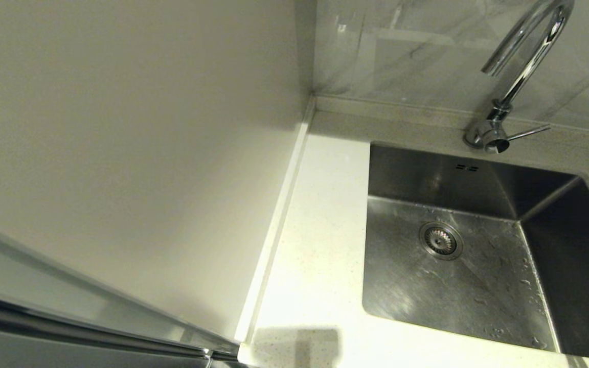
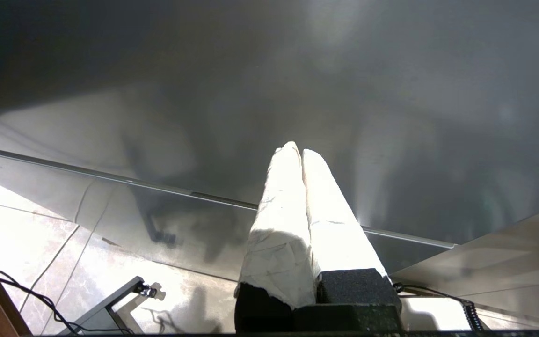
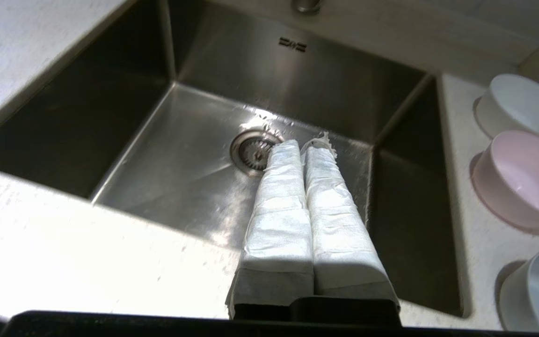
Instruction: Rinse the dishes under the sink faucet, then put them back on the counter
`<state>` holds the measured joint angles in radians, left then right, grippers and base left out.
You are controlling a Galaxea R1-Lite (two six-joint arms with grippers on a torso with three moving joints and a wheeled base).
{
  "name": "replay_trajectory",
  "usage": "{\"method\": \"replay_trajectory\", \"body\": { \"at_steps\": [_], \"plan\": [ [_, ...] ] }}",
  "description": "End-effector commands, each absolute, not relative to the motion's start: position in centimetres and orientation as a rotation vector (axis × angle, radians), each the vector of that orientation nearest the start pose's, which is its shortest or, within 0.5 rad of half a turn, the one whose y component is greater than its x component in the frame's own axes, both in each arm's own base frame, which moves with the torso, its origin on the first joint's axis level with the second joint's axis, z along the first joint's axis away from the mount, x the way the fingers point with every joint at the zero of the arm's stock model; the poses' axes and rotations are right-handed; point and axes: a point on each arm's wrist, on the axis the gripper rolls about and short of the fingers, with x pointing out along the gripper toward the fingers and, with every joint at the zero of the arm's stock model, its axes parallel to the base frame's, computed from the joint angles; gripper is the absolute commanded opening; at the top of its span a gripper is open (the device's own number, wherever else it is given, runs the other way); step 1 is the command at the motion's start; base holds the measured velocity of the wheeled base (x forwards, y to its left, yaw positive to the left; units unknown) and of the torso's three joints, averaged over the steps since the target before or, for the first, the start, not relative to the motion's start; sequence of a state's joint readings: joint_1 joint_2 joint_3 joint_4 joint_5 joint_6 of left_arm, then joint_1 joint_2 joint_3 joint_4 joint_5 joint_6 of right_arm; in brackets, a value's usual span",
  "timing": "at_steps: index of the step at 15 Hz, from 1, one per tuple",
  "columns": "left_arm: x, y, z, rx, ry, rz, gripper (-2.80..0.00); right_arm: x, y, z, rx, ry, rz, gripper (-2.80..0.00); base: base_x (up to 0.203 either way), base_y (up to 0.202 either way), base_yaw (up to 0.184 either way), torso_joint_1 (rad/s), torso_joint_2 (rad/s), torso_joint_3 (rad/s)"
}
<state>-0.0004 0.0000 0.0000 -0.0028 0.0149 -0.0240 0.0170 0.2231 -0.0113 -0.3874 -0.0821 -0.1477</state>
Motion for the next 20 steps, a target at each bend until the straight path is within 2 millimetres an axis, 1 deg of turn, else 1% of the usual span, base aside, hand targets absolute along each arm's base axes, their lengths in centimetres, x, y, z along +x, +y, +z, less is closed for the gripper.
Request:
{"method": "replay_trajectory", "body": {
  "at_steps": [1,3,6,7,10,14,20],
  "plan": [
    [-2.3,0.0,7.6,-0.025,-0.008,0.015,-2.8,-1.8,-0.2,11.0,-0.132,-0.219,-0.066,-2.8,0.0,0.0,0.0,0.0,0.0,0.0],
    [-2.3,0.0,7.6,-0.025,-0.006,0.015,-2.8,-2.3,-0.1,9.4,-0.108,-0.16,-0.044,-2.8,0.0,0.0,0.0,0.0,0.0,0.0],
    [-2.3,0.0,7.6,-0.025,-0.006,0.015,-2.8,-2.3,0.0,7.6,-0.028,-0.002,-0.009,-2.8,0.0,0.0,0.0,0.0,0.0,0.0],
    [-2.3,0.0,7.6,-0.025,-0.006,0.017,-2.8,-2.4,0.0,7.6,-0.03,0.022,0.002,-2.8,0.0,0.0,0.0,0.0,0.0,0.0],
    [-2.3,0.0,7.6,-0.025,-0.006,0.017,-2.8,-2.4,0.0,7.6,-0.076,0.016,0.023,-2.8,0.0,0.0,0.0,0.0,0.0,0.0],
    [-2.3,0.0,7.6,-0.025,-0.006,0.016,-2.8,-2.3,0.0,7.6,0.005,0.0,0.003,-2.8,0.0,0.0,0.0,0.0,0.0,0.0],
    [-2.3,0.0,7.6,-0.025,-0.006,0.015,-2.8,-2.3,0.0,7.6,0.008,0.0,0.001,-2.8,0.0,0.0,0.0,0.0,0.0,0.0]
  ]
}}
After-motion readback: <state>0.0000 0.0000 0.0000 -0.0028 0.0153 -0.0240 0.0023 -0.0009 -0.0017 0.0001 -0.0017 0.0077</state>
